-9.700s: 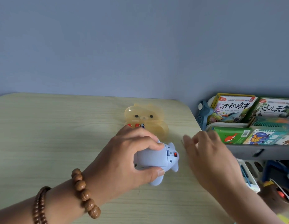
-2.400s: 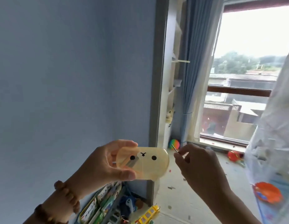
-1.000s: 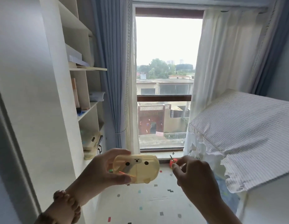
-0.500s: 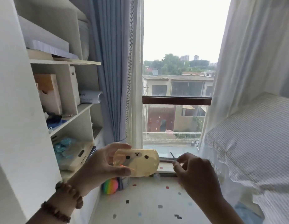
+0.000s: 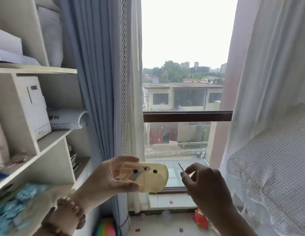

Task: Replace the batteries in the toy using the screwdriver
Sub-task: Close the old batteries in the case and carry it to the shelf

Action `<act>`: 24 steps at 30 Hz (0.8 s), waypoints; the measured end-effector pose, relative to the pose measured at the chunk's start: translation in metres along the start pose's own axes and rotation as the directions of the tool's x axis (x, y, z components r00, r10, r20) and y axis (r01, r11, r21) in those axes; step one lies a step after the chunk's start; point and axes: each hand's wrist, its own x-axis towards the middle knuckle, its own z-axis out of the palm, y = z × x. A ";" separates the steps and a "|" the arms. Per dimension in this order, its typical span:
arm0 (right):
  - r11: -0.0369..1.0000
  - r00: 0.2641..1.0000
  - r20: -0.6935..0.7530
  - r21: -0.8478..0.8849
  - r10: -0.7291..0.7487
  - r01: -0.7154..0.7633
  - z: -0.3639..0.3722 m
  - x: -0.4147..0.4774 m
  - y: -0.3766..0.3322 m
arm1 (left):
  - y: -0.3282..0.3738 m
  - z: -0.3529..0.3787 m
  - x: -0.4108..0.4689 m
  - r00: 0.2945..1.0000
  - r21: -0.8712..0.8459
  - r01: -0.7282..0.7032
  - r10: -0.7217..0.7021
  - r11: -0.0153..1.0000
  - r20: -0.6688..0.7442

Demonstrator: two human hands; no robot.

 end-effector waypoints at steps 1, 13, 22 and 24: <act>1.000 1.000 0.004 0.004 0.003 -0.003 0.009 0.016 0.000 | -0.004 -0.007 0.017 1.000 0.006 0.001 -0.001 1.000 0.007; 0.998 0.992 0.125 0.050 -0.033 0.027 0.124 0.214 0.017 | -0.080 -0.058 0.192 0.982 -0.014 0.086 -0.087 0.996 -0.170; 0.981 0.951 0.272 0.160 -0.147 0.106 0.207 0.366 0.008 | -0.109 -0.096 0.296 0.922 -0.010 0.132 -0.127 0.991 -0.367; 0.975 0.933 0.309 0.181 -0.182 0.130 0.228 0.385 -0.008 | -0.114 -0.110 0.303 0.901 -0.015 0.151 -0.144 0.988 -0.410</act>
